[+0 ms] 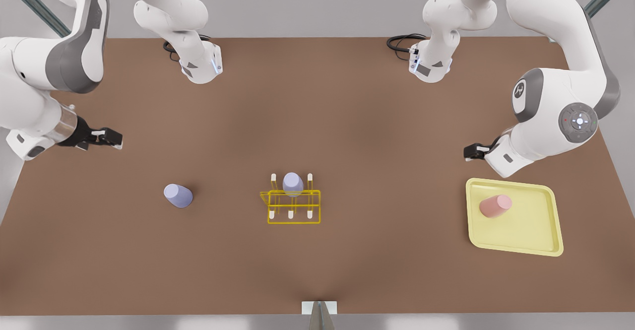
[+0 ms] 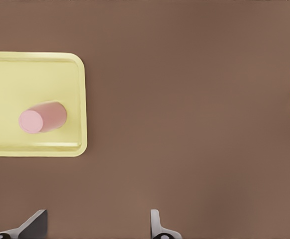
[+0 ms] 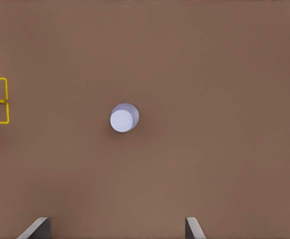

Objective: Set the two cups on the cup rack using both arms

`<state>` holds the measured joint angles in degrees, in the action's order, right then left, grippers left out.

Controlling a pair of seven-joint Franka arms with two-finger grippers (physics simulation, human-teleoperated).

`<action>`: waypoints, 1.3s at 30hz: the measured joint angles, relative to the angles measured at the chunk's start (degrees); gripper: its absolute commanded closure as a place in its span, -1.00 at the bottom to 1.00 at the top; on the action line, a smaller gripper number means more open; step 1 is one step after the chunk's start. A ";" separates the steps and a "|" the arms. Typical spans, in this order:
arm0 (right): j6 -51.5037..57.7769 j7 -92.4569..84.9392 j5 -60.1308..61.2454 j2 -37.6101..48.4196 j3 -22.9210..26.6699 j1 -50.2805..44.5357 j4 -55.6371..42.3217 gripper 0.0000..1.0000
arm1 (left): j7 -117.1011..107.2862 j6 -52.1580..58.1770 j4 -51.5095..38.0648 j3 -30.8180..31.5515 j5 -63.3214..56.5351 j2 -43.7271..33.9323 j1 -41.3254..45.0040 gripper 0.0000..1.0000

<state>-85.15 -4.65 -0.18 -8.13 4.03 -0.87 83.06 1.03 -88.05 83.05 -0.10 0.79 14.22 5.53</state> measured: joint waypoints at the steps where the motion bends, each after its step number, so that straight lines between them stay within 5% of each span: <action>1: -0.26 0.04 0.10 0.00 -0.04 -0.04 0.09 -1.00 | 0.08 -0.16 0.00 -0.02 0.01 0.00 0.00 -1.00; 6: -3.18 0.11 -0.69 -8.84 -0.39 -1.99 -0.13 -1.00 | 2.33 -4.71 1.35 -7.36 2.23 7.77 -2.85 -1.00; 12: -16.55 0.23 -0.70 -18.76 -0.68 -2.57 6.82 -1.00 | 9.53 -23.28 11.27 -9.19 4.16 17.08 -8.87 -1.00; 21: -37.91 0.38 0.16 -19.58 -0.90 -2.80 20.29 -1.00 | 18.26 -40.87 16.90 -9.44 4.85 20.69 -9.60 -1.00; 31: -46.44 0.36 0.44 -21.59 -1.30 -2.16 23.61 -1.00 | 23.89 -46.38 16.88 -9.45 7.45 23.42 -9.58 -1.00; 33: -47.88 0.35 0.49 -21.62 -1.31 -2.12 25.09 -1.00 | 24.56 -46.77 16.75 -9.43 7.66 23.55 -9.60 -0.63; 39: -51.11 0.32 0.56 -21.30 -1.39 -1.94 28.36 -1.00 | 26.17 -47.39 16.54 -9.39 7.74 23.34 -9.58 -0.64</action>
<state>-136.26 -4.32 0.38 -29.43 2.64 -2.82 111.41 27.19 -135.44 99.59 -9.49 8.53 37.56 -4.04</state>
